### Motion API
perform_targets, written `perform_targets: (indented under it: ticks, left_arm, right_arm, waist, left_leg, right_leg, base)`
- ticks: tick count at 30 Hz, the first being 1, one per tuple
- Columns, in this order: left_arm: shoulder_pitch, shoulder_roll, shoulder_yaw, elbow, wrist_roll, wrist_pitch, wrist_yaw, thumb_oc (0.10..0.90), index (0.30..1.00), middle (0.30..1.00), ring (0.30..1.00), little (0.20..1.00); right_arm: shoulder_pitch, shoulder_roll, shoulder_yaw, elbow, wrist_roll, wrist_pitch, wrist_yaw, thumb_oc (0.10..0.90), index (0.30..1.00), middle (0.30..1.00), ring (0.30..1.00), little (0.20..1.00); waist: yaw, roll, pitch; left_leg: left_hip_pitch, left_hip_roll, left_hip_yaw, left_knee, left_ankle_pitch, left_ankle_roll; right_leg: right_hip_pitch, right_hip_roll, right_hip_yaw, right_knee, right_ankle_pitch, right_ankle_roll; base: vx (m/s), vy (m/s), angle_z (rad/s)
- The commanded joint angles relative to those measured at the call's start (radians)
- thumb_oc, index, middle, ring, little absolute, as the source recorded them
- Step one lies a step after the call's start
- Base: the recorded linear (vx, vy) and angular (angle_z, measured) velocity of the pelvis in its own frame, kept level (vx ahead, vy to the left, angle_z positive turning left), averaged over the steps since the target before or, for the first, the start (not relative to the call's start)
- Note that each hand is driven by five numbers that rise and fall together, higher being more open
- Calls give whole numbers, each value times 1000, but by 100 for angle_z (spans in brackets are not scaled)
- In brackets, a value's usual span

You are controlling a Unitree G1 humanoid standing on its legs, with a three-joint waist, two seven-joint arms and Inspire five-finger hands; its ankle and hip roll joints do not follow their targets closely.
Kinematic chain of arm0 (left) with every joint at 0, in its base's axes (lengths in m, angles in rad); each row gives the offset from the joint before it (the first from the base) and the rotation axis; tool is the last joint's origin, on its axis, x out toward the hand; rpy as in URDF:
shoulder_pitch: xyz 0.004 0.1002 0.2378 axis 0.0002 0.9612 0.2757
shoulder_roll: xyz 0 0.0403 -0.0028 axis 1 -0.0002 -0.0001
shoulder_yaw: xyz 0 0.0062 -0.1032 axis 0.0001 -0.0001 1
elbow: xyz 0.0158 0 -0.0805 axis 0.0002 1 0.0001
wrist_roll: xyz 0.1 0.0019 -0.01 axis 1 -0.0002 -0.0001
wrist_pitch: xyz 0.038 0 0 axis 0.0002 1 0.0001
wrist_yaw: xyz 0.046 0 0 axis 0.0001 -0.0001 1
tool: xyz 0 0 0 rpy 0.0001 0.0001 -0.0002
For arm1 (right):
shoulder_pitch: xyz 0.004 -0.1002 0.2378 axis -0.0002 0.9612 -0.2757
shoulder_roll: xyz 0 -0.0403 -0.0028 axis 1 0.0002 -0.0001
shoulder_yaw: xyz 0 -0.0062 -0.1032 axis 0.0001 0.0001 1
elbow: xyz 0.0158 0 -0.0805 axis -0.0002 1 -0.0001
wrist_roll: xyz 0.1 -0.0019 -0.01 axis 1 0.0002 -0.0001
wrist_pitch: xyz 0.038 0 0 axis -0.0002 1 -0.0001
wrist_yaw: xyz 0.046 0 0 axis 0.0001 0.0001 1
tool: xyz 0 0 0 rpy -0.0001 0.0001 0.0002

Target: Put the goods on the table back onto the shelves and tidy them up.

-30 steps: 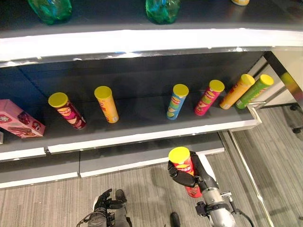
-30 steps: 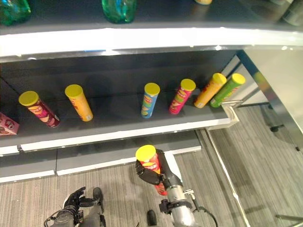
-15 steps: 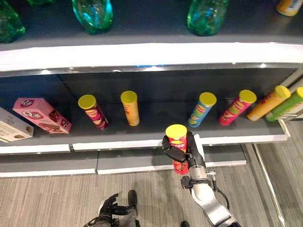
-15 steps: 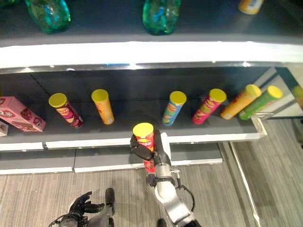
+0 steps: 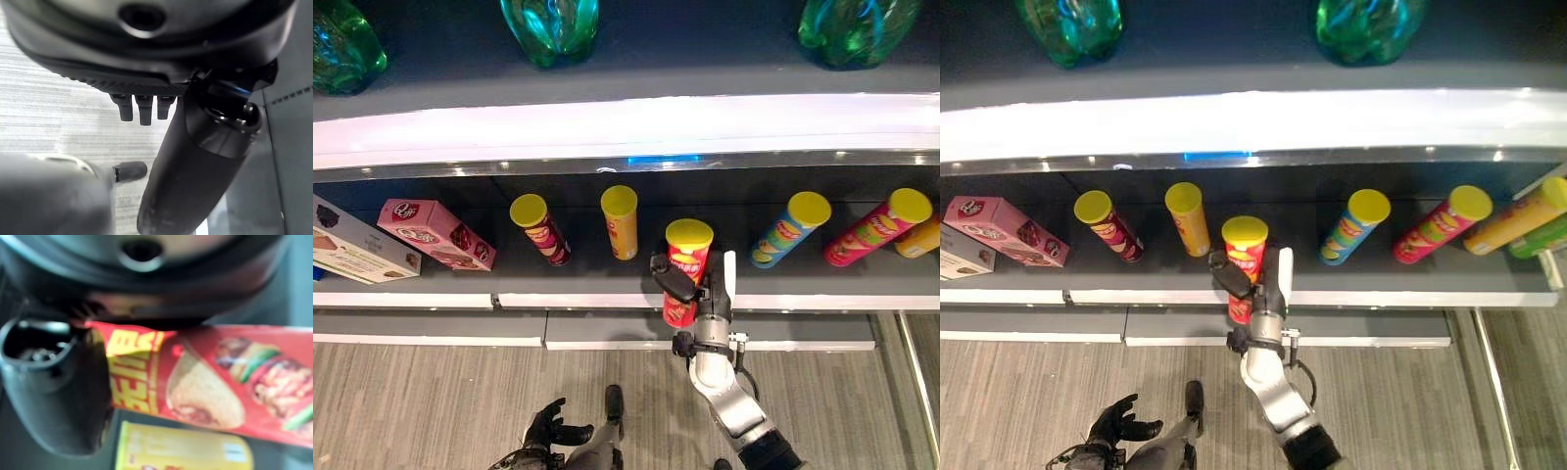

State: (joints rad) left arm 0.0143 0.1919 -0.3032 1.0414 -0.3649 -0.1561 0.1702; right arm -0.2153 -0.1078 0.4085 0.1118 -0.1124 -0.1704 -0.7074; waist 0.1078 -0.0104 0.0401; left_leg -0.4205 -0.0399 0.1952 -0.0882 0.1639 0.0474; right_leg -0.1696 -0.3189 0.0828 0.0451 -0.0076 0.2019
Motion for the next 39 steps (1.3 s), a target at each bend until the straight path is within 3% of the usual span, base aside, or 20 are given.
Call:
perform_targets:
  ticks: [1,10,18,21,31,39]
  left_arm:
    - [-32,4,1,-24,-25,-54,20,800,900,900,900,900]
    - [-67,12,-18,-99,-44,-101,35,800,900,900,900,900]
    - [-84,30,-29,-150,-8,-124,61,800,900,900,900,900]
    - [-91,47,-39,-185,42,-136,96,800,900,900,900,900]
    - [-75,57,-53,-233,119,-164,154,800,900,900,900,900]
    - [-91,74,-64,-259,171,-177,188,800,900,900,900,900]
  right_arm:
    - [-136,-35,-62,-77,-116,-168,-86,400,300,300,300,300]
    - [-277,-56,-88,-66,-312,-139,-225,400,300,300,300,300]
    - [-338,-64,-105,-32,-384,-114,-293,400,300,300,300,300]
    - [-353,-68,-130,-18,-395,-107,-337,400,300,300,300,300]
    - [-388,-60,-160,58,-385,-102,-392,400,300,300,300,300]
    - [-432,-77,-202,83,-416,-77,-435,400,300,300,300,300]
  waist:
    - [19,55,43]
    - [71,88,96]
    - [101,102,105]
    - [112,120,104]
    - [153,173,102]
    - [180,190,98]
  left_leg:
    - [-30,31,-24,199,-252,-75]
    - [-185,34,-31,374,-312,-71]
    - [-289,40,-39,499,-357,-61]
    - [-366,36,-52,598,-399,-49]
    - [-447,14,-60,660,-424,-34]
    - [-466,3,-48,663,-431,-31]
  right_leg:
    - [-2,-61,-5,-132,411,37]
    - [-43,-65,-28,-132,404,45]
    - [-42,-76,-43,-132,395,45]
    - [-27,-89,-57,-132,380,38]
    - [-25,-112,-99,-131,354,40]
    - [-35,-126,-116,-132,360,49]
  base:
    - [0,0,0]
    - [-28,-4,5]
    - [-33,-15,-4]
    - [-27,-32,5]
    - [7,-5,11]
    - [25,8,6]
